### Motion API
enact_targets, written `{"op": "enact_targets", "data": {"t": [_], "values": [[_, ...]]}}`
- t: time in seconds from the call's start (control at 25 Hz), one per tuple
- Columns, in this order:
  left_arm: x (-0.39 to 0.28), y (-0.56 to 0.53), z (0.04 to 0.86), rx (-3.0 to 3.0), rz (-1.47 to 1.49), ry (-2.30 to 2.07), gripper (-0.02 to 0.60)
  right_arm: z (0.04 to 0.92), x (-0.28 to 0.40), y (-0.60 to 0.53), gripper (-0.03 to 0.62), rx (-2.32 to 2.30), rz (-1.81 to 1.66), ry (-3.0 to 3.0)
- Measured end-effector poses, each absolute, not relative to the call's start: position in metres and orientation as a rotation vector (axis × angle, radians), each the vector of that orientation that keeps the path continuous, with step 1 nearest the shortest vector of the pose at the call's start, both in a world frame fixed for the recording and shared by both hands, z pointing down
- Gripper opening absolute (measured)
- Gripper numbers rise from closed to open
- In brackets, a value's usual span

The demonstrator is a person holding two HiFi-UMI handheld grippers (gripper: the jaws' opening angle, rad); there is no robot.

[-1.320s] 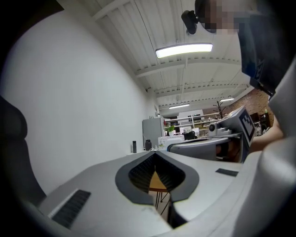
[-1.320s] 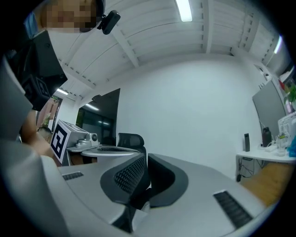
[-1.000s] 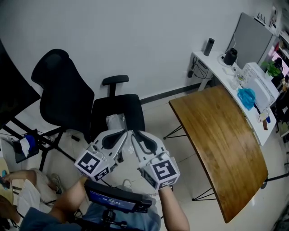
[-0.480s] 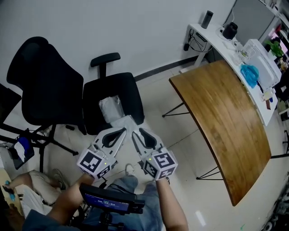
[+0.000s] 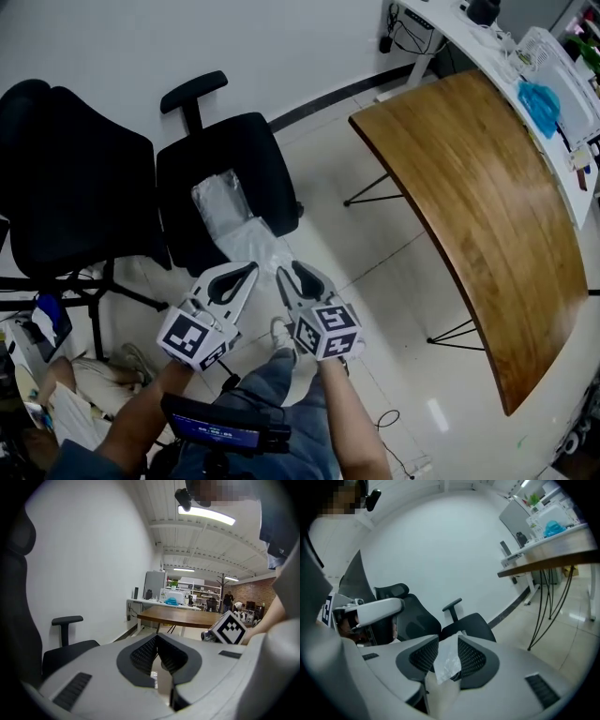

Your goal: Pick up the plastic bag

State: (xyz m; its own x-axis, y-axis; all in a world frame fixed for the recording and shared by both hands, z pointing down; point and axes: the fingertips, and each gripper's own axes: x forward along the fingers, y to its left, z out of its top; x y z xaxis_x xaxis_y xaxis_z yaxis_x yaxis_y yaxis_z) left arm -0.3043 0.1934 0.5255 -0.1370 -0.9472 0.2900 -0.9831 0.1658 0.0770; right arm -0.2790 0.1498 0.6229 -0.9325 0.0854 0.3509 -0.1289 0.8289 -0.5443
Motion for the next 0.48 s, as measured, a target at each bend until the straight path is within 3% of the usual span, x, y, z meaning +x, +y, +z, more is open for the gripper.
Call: {"op": "enact_targets", "data": {"t": [0.16,0.48], "values": [[-0.300,0.193,0.527,1.894,0.238,-2.160,0.006,0.670,-0.269,0.152,0.198,0.091,1.015,-2.531],[-0.303,0.201,0.549,1.861,0.265,-2.154,0.006,0.714,-0.276,0.168,0.201,0.102,1.243,-2.417]]}}
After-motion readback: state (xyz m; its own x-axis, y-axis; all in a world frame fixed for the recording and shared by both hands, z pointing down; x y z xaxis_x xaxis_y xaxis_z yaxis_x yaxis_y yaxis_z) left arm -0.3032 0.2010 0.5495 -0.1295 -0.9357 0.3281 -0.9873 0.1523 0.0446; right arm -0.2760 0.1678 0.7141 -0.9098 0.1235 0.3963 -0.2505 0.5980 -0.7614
